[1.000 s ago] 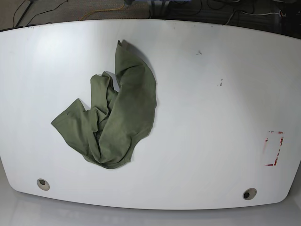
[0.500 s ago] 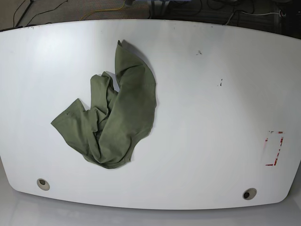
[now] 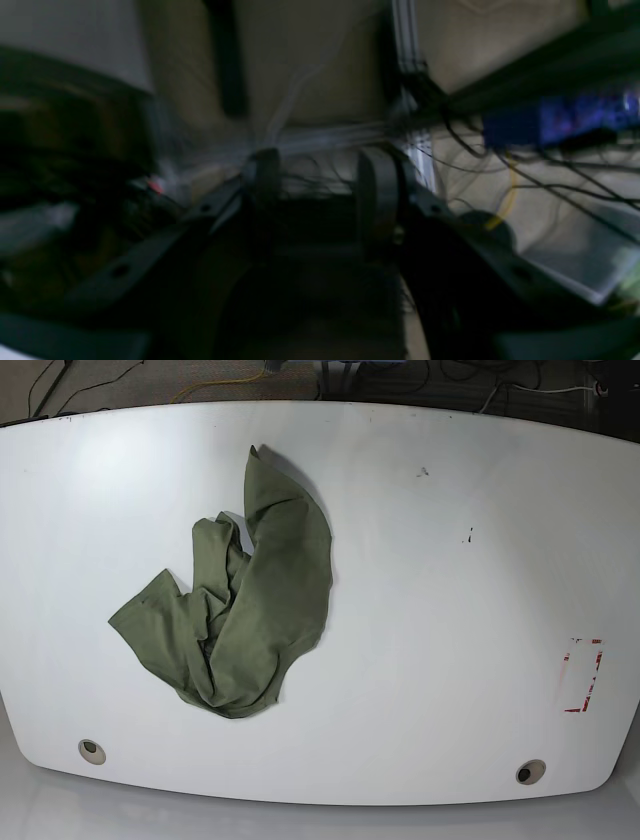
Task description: Layout the t-shirt on the table in an organized manner, then fold the t-shirt properly
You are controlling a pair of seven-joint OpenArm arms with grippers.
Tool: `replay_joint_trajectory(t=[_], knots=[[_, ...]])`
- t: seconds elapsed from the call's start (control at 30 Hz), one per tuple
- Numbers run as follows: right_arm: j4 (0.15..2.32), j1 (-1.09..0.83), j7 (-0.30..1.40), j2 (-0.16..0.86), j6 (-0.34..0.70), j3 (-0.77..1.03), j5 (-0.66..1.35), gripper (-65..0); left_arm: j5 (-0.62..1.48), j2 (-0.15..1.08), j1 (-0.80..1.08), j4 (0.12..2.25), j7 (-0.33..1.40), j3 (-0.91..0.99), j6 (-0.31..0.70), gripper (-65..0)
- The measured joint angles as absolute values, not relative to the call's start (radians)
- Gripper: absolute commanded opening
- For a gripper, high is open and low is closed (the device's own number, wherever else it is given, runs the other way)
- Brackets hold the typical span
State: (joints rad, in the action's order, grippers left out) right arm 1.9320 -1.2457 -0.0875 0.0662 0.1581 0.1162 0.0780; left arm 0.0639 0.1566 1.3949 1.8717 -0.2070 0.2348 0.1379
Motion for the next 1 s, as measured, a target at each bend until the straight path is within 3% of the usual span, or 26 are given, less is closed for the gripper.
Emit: replay_joint_trajectory(t=[0.17, 1.0], knots=[[1.973, -1.202, 0.006, 0.067, 0.154, 0.117, 0.078, -58.3, 0.064, 0.156, 1.393, 1.947, -0.21, 0.237, 0.141, -41.0], [2.022, -0.929, 0.004, 0.062, 0.158, 0.105, 0.075, -57.7, 0.06, 0.154, 1.123, 1.979, -0.2, 0.216, 0.149, -40.7]])
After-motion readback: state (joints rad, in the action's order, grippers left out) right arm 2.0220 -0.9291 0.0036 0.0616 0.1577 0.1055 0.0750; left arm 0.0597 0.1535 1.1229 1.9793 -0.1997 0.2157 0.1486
